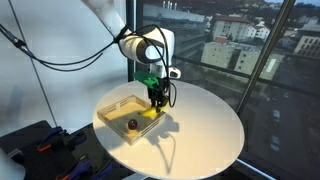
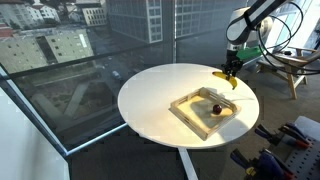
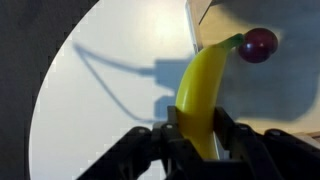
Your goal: Move the banana from the tray to the table
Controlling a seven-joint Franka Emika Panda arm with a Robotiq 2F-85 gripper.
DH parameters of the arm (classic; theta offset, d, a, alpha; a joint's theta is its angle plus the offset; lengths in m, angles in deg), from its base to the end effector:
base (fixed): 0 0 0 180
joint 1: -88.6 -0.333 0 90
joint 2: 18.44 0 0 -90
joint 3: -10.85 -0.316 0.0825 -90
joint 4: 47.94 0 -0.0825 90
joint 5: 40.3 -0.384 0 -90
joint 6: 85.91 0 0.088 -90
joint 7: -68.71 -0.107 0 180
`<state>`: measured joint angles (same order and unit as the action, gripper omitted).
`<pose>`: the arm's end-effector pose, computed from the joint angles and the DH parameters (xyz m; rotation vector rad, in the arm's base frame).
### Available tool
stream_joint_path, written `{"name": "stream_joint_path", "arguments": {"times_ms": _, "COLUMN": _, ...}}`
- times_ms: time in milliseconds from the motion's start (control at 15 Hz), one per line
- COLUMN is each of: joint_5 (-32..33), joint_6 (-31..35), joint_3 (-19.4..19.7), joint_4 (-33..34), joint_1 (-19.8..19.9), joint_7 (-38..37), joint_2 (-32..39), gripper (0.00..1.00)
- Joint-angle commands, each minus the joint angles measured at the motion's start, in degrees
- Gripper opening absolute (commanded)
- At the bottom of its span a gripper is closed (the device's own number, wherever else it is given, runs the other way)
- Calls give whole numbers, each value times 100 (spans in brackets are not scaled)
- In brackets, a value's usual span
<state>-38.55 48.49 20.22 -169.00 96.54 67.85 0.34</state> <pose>0.5427 -0.1689 0.2529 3.0459 -0.4426 -0.1552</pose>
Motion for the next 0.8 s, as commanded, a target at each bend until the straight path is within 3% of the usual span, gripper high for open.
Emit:
{"name": "stream_joint_path", "arguments": {"times_ms": 0, "joint_5": 10, "joint_6": -233, "joint_3": 36, "joint_4": 272, "joint_1": 94, "joint_7": -41, "joint_2": 162, "gripper": 16}}
{"name": "stream_joint_path", "arguments": {"times_ms": 733, "joint_5": -8, "joint_6": -345, "joint_3": 130, "joint_4": 441, "joint_1": 264, "joint_7": -38, "joint_2": 490, "gripper": 16}}
